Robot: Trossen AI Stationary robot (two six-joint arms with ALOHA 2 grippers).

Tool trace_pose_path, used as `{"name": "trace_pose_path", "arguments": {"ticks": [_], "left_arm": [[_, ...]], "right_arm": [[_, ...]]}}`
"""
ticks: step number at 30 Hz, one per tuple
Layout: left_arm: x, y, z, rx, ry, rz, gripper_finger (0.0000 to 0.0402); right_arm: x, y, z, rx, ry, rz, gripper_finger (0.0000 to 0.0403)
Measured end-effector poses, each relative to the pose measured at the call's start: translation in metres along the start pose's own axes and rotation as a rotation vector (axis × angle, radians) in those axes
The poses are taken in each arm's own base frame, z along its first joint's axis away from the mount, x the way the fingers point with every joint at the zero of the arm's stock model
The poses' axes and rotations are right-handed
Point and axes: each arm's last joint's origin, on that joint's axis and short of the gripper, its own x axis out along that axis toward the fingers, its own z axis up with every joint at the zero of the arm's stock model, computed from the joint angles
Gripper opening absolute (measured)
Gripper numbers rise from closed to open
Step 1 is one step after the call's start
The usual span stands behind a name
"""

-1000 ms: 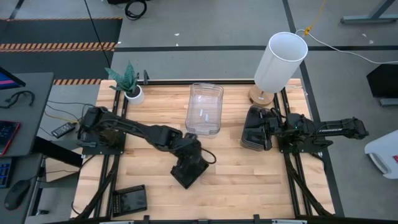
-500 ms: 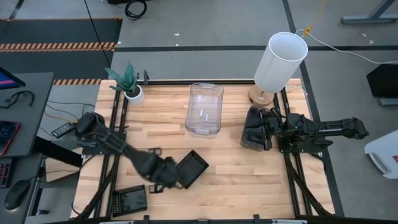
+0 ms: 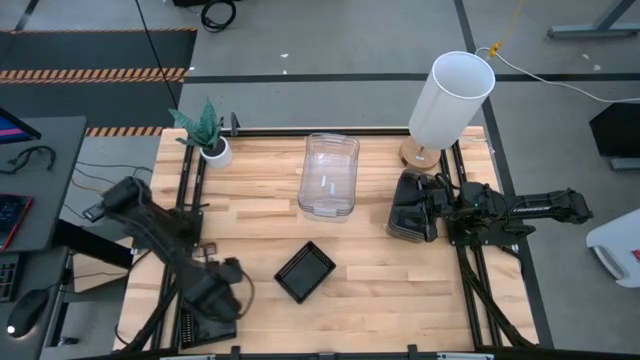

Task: Stack baskets by color
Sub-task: Stack the bottom black bin on the black bins

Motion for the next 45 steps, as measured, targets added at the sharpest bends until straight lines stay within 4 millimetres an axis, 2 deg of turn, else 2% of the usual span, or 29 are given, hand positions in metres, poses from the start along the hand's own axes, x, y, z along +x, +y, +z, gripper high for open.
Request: {"name": "trace_pose_path", "arguments": {"ticks": [5,8,11,19,23,31,39,45], "left_arm": [[-0.005,0.008,-0.03,-0.161,-0.037,-0.162,0.001],[-0.01,0.005,-0.037,-0.223,-0.093,-0.263,0.001],[-0.011,0.001,-0.044,-0.261,-0.138,-0.265,0.0044],[-0.002,-0.019,-0.052,-0.282,-0.177,-0.268,0.0178],[0.003,-0.029,-0.051,-0.272,-0.179,-0.274,0.0206],[0.021,-0.041,-0.046,-0.235,-0.152,-0.2,0.0185],[0.031,-0.054,-0.042,-0.226,-0.132,-0.217,0.016],[0.041,-0.059,-0.039,-0.21,-0.108,-0.177,0.0126]], "right_arm": [[0.0,0.0,0.0,0.0,0.001,0.0,0.013],[0.0,0.0,0.0,0.0,0.001,0.0,0.013],[0.0,0.0,0.0,0.0,0.0,0.0,0.013],[0.0,0.0,0.0,0.0,0.0,0.0,0.013],[0.0,0.0,0.0,0.0,0.0,0.0,0.013],[0.0,0.0,0.0,0.0,0.0,0.0,0.013],[0.0,0.0,0.0,0.0,0.001,0.0,0.013],[0.0,0.0,0.0,0.0,0.001,0.0,0.013]]}}
